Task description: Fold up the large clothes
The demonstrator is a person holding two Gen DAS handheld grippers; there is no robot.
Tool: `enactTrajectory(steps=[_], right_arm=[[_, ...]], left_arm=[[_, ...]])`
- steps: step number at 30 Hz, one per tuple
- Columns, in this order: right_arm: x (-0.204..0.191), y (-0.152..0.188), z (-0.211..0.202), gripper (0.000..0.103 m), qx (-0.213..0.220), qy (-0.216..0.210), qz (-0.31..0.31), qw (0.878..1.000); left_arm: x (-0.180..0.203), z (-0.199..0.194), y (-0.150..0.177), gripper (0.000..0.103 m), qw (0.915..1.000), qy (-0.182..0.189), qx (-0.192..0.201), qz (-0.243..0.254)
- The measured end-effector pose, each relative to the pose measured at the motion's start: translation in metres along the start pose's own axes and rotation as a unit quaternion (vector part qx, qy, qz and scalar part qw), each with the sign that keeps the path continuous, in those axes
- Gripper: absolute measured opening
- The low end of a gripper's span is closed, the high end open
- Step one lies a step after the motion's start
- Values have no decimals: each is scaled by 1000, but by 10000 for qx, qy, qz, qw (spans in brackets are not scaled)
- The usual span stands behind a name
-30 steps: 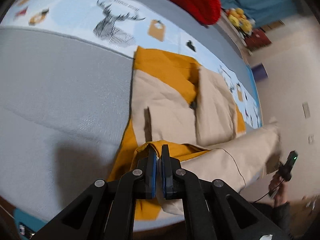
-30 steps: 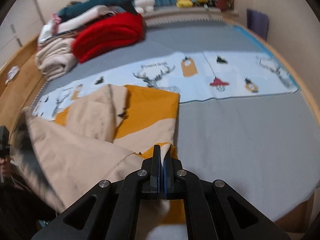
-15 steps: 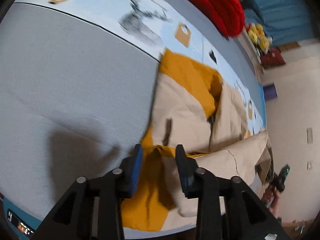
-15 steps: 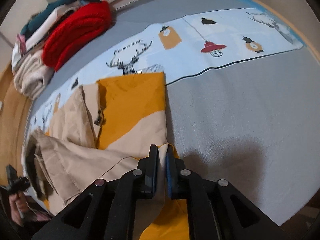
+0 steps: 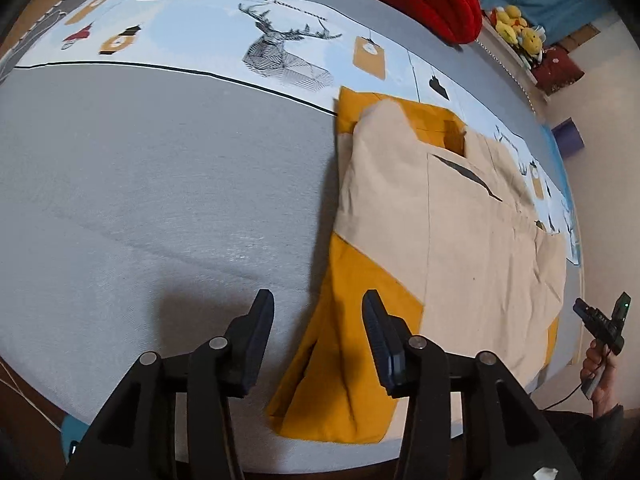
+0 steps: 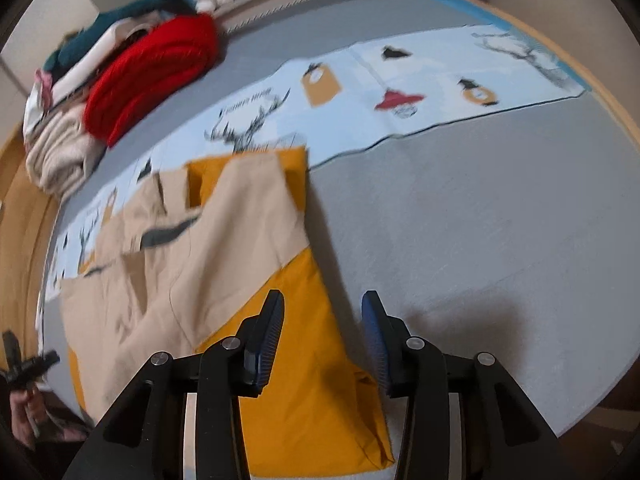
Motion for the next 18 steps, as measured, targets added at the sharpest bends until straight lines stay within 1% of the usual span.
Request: enactTrajectory(steps=[4,9,14,18], right_arm=[[-5,6,18,42,-239,18,-129,9996],[-11,9,43,42,-549,79,-202,9983],[-18,6,60,43,-702,126,-284,9970],[-22,5,66,43,-719,214,-400,9964]], left_arm=[[4,12,-8,47,9999,32,-16,-137],[12,27,-22,48,9997,3,-51,-228],[12,41,-33,48,9994,-61,-130,-305],[14,48,-39,48,9994,-99,-134,-302]])
Point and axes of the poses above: each gripper's, at about its wrist camera, not at the fingertips, and z roughly the way its jaws point, x to its right, y to its underside, the point moved 1 cm from there along z, roughly the way its jaws point, and after that the axes turned 12 degrees about z, right-handed, at the moved point
